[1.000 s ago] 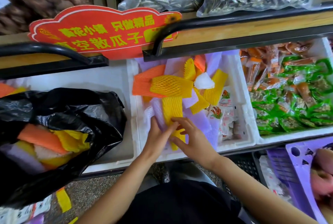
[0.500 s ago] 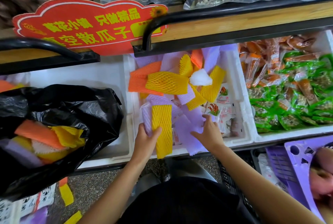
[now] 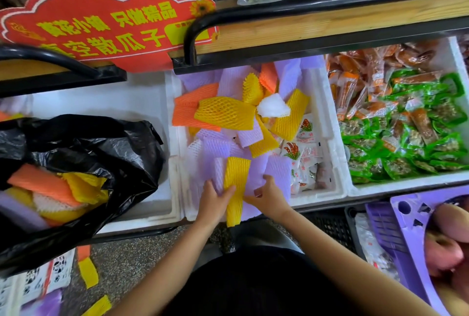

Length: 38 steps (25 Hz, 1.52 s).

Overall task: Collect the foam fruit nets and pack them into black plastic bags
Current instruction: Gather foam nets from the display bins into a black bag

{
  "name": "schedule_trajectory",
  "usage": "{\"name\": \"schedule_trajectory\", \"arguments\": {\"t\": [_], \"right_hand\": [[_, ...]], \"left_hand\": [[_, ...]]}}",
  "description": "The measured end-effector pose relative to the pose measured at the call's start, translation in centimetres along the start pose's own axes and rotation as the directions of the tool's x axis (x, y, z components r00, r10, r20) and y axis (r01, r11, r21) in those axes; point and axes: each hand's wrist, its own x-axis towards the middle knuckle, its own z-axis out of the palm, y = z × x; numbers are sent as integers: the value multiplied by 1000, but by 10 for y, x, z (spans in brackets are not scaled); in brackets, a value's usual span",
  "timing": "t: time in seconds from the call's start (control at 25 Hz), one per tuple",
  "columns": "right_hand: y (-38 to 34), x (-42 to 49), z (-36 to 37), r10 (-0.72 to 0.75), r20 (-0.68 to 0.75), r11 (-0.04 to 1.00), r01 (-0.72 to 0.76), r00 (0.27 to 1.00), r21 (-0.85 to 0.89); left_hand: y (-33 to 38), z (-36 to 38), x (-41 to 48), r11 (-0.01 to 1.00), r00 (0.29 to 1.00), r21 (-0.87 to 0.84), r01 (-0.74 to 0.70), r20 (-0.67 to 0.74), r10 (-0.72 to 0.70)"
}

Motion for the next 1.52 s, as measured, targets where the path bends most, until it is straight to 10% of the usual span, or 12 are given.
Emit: {"name": "schedule_trajectory", "arguments": {"t": [0.24, 0.56, 0.64, 0.84, 1.0, 1.52], "right_hand": [[-24, -26, -6, -179, -157, 982, 185, 971, 25], [-54, -43, 2, -452, 42, 892, 450, 891, 45], [-51, -44, -8, -428, 167, 903, 413, 888, 114], [-17, -10, -37, -162, -238, 981, 183, 957, 67], [3, 25, -29, 47, -208, 985, -80, 977, -155], [15, 7, -56, 32, -188, 991, -55, 982, -118]], "left_hand": [[14, -28, -5, 998, 913, 13, -67, -402, 66], [39, -20, -31, 936, 999, -348, -51, -28, 44], [34, -27, -30, 950, 997, -307, -52, -73, 31], [29, -38, -24, 949, 990, -308, -70, -141, 27], [28, -38, -25, 948, 985, -311, -67, -169, 14], [21, -43, -24, 954, 987, -294, -63, -161, 16]]}}
